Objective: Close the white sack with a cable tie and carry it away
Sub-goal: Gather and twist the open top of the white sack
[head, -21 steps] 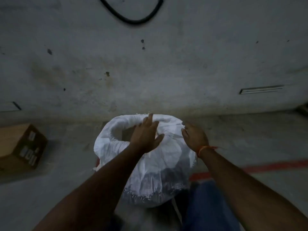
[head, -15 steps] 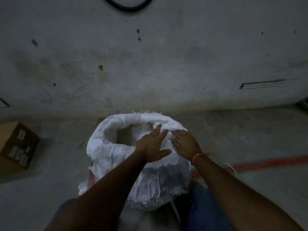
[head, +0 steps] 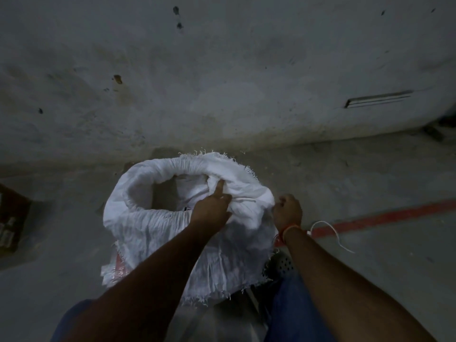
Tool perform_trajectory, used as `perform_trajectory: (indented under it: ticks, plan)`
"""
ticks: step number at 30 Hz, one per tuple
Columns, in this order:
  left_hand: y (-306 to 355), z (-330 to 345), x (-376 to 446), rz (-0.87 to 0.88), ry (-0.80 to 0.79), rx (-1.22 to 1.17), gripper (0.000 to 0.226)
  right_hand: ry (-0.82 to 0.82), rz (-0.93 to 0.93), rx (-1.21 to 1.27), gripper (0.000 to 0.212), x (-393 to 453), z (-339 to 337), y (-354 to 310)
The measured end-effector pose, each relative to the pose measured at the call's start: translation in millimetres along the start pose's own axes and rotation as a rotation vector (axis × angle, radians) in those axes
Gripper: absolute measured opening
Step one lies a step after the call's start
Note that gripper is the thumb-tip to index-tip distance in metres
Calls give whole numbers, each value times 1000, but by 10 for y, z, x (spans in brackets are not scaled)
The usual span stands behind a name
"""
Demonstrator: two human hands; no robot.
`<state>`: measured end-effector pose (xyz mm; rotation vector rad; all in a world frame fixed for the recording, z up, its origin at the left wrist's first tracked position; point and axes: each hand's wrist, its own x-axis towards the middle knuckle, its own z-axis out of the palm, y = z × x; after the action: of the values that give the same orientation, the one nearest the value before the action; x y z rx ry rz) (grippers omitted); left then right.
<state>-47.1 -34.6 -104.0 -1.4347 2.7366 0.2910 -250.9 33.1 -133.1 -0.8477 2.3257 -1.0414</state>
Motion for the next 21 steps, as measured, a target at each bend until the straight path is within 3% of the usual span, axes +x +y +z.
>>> perform_trajectory:
  ticks: [2,4,6,10,13,16,19,21]
  plan:
    - [-9,43,16,-10,23,3,46,-142,190,-37,31,8,23,105]
    - [-35,89,27,-13,34,-7,48,-303,279,-76,26,113,151,318]
    - [-71,119,36,-18,35,-29,51,-405,333,-28,35,372,382,687]
    - [-115,130,37,-42,28,-65,53,-554,516,237,30,109,212,301]
    - [-110,121,26,-44,24,-68,53,-632,579,273,32,109,92,262]
    - [-83,93,33,-40,19,-72,53,-596,619,361,10,119,-60,271]
    - [-76,48,30,-36,-1,-83,55,-472,451,362,31,200,-258,187]
    - [-60,-22,15,-16,9,-87,54,-363,303,314,22,242,-446,35]
